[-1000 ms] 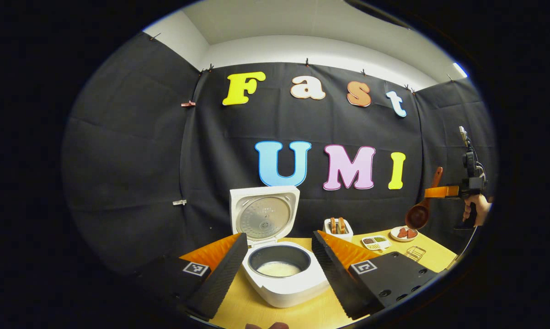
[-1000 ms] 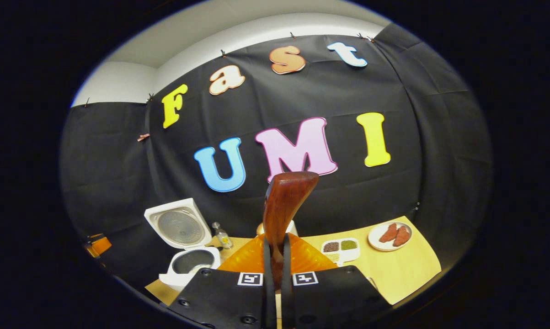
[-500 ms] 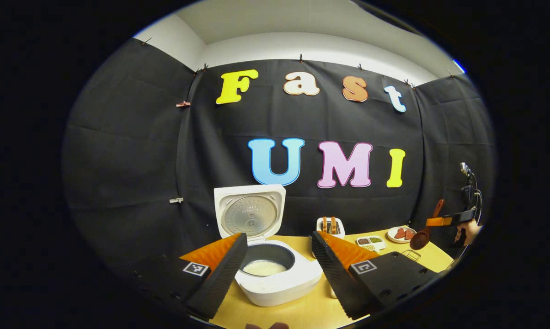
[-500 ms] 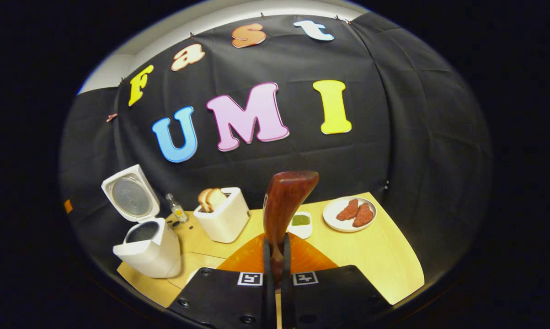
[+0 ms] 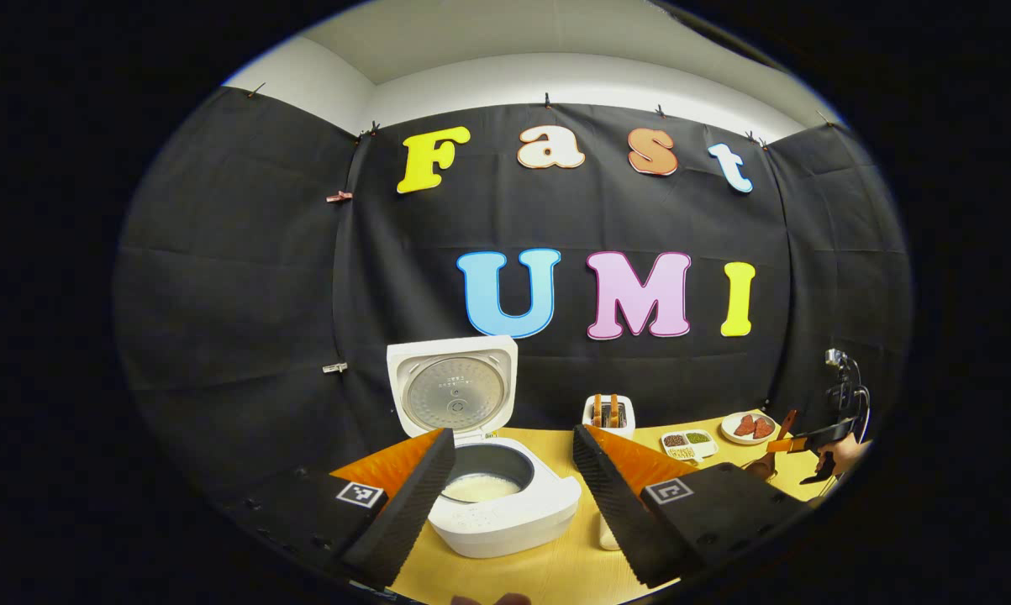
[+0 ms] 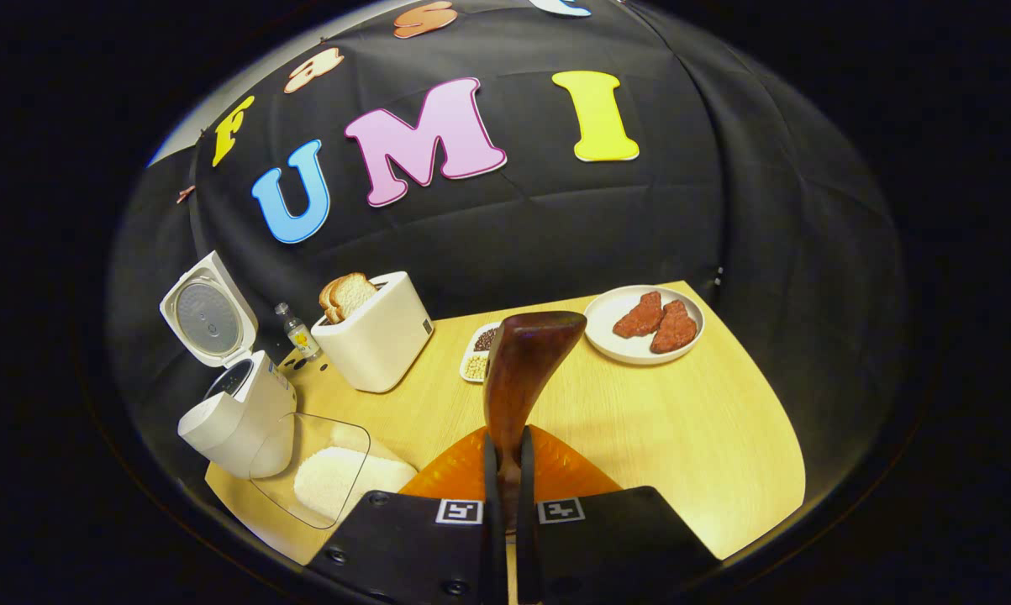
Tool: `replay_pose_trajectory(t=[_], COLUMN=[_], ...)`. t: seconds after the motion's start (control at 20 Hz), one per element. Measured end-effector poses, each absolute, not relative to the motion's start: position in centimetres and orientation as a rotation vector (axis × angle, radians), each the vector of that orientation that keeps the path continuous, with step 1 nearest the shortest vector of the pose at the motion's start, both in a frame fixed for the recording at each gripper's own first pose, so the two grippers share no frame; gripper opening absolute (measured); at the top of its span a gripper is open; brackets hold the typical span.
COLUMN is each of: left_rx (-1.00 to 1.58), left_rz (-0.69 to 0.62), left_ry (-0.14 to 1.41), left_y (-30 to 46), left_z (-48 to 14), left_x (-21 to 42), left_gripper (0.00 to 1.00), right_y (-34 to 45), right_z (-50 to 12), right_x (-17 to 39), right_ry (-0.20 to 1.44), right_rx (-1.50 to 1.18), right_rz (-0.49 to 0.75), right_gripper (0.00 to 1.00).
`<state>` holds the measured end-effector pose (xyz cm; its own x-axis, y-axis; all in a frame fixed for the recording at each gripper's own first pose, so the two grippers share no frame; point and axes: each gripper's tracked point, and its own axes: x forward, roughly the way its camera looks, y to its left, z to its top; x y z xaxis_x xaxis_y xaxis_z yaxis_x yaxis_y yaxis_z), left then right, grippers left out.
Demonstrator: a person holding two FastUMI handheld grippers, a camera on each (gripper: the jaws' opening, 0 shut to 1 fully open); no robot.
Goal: Close the left gripper, press the button to open the rice cooker; take a wooden spoon from the chopstick holder with the right hand, scoop a spoonful of rice and pour it into the rice cooker, then put the wooden spoon back into the chopstick holder.
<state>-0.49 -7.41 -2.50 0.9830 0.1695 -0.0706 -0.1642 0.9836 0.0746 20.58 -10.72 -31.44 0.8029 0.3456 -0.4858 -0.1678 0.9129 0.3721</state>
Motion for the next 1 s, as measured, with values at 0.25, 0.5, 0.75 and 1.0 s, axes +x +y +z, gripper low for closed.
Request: replay_pose_trajectory(t=[0.25,0.5,0.75,1.0], left_rx=[0.063,0.059,0.056,0.037], left_rz=[0.186,0.179,0.131,0.077], left_ry=[0.079,0.087,0.084,0.056], left_y=[-8.1,-8.0,-7.1,-6.1], left_z=[-2.6,-2.7,-2.5,-1.5], left_x=[-0.5,-0.6,0.2,1.8], left_gripper=[0.97,0.97,0.97,0.97], right_y=[-10.9,-12.1,-14.7,-17.5], right_z=[-34.1,-34.6,-34.8,-33.3], right_x=[20.6,19.9,18.1,14.4], right_ry=[0.633,0.635,0.629,0.607], right_rx=[0.425,0.465,0.456,0.433], right_rz=[0.259,0.204,0.106,-0.005], right_gripper=[0.09,0.17,0.78,0.98])
